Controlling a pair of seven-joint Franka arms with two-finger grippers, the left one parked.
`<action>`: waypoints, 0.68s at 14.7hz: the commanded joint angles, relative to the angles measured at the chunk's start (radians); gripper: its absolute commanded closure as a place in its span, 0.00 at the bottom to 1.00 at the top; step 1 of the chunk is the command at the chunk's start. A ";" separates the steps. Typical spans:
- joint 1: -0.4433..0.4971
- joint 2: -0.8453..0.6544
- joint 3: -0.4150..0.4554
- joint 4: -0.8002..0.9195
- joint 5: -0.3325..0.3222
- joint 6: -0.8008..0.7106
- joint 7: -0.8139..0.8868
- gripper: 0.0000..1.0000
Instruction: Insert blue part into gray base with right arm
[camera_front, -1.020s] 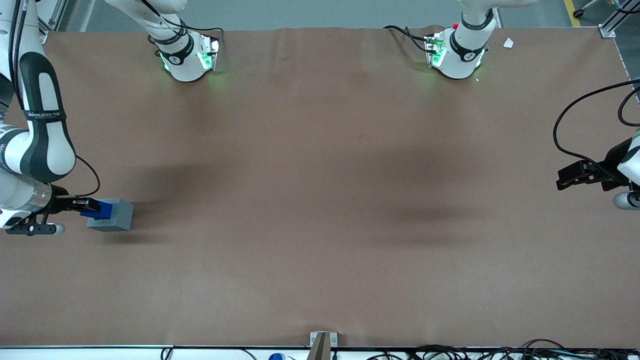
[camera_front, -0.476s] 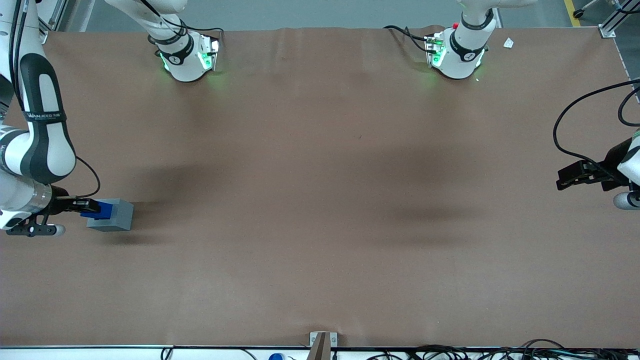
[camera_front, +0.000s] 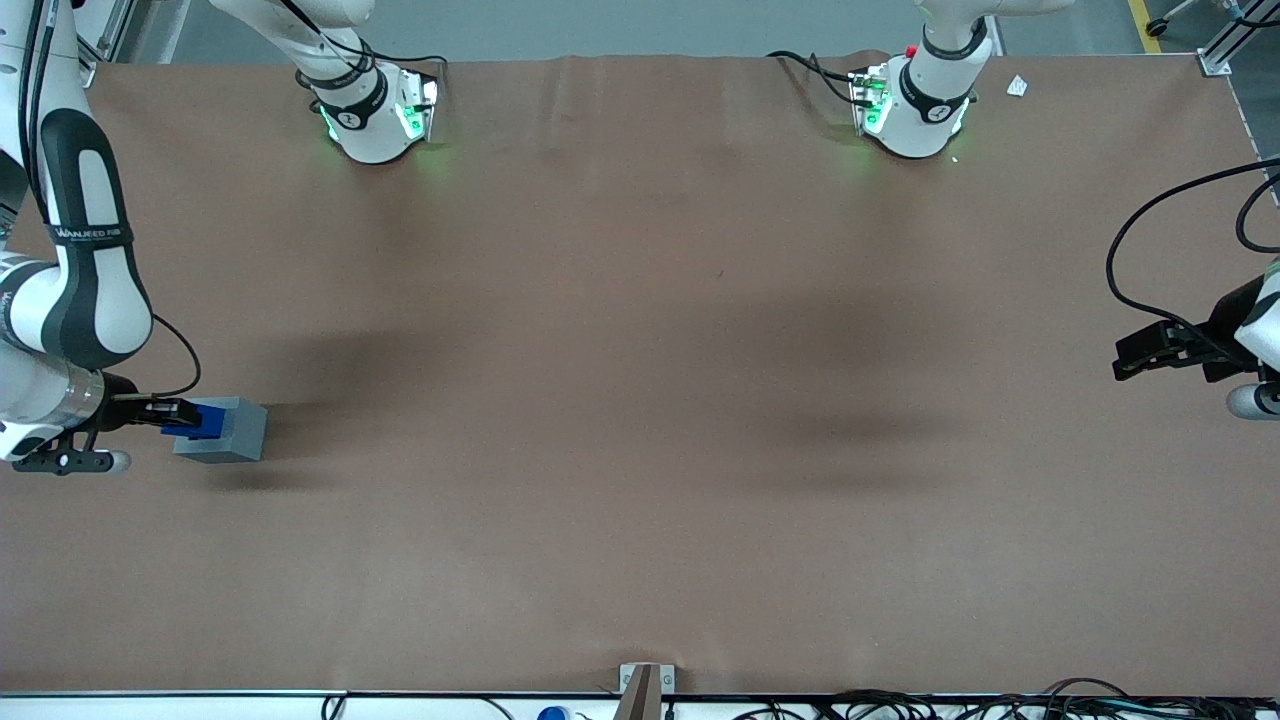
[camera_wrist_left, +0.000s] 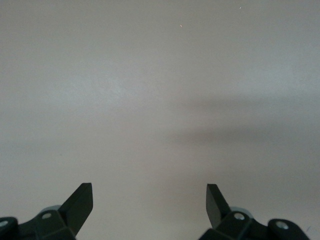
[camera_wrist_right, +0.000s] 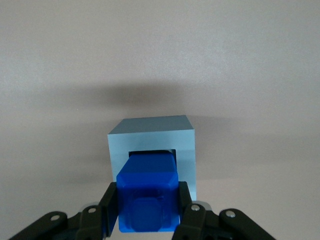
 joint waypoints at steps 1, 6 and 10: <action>-0.015 0.055 0.011 0.001 -0.004 0.016 0.011 0.98; -0.010 0.047 0.009 0.013 -0.004 -0.013 0.009 0.98; -0.010 0.043 0.009 0.042 -0.005 -0.067 0.006 0.98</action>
